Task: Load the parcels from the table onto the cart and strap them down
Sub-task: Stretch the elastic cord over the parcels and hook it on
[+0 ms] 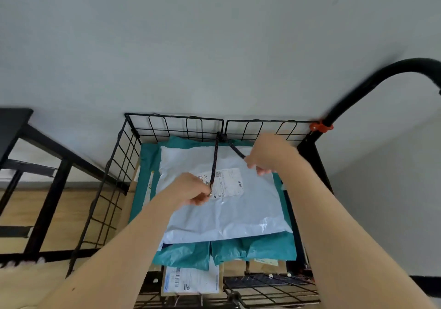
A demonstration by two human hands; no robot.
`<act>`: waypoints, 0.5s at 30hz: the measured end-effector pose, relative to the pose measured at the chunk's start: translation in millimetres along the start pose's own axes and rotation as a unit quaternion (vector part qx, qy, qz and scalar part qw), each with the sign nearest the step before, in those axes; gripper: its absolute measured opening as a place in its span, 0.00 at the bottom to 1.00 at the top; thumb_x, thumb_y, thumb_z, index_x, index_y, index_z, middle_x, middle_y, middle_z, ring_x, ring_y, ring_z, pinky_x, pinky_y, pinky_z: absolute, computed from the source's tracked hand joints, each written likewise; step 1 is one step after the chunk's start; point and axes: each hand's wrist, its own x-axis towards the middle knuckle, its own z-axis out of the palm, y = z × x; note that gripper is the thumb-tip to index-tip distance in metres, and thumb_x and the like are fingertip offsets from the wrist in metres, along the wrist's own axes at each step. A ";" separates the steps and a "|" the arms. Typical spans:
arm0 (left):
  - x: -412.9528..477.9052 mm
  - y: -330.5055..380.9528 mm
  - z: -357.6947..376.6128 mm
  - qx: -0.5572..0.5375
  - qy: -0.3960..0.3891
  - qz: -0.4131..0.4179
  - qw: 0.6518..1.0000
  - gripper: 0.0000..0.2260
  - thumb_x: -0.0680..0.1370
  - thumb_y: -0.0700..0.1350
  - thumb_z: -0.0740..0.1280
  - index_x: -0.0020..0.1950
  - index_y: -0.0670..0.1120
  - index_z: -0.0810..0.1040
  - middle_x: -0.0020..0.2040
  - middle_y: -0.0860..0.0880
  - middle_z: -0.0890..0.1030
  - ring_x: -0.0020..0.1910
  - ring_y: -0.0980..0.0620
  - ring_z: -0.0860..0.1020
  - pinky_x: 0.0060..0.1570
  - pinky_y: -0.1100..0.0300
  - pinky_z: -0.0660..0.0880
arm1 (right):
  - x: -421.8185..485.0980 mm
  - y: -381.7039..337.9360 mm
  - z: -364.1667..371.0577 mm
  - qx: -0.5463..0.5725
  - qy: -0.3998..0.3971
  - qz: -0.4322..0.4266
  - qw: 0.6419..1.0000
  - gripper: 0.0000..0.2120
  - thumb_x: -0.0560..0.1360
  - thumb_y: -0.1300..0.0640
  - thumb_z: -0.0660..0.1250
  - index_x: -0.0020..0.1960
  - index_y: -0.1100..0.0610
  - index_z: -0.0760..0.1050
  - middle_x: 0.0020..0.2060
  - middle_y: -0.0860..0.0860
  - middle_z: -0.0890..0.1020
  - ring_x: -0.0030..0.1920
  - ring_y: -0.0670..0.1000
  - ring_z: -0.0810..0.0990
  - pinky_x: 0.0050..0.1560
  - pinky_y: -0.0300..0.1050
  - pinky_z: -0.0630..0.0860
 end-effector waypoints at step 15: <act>-42.1 -69.1 24.5 0.057 -0.015 0.011 0.998 0.05 0.73 0.29 0.68 0.39 0.36 0.76 0.40 0.39 0.82 0.31 0.52 0.81 0.33 0.65 0.79 | -39.4 68.6 100.7 0.182 -0.358 0.031 0.915 0.14 0.81 0.54 0.58 0.46 0.58 0.79 0.47 0.55 0.85 0.40 0.48 0.83 0.51 0.41 0.79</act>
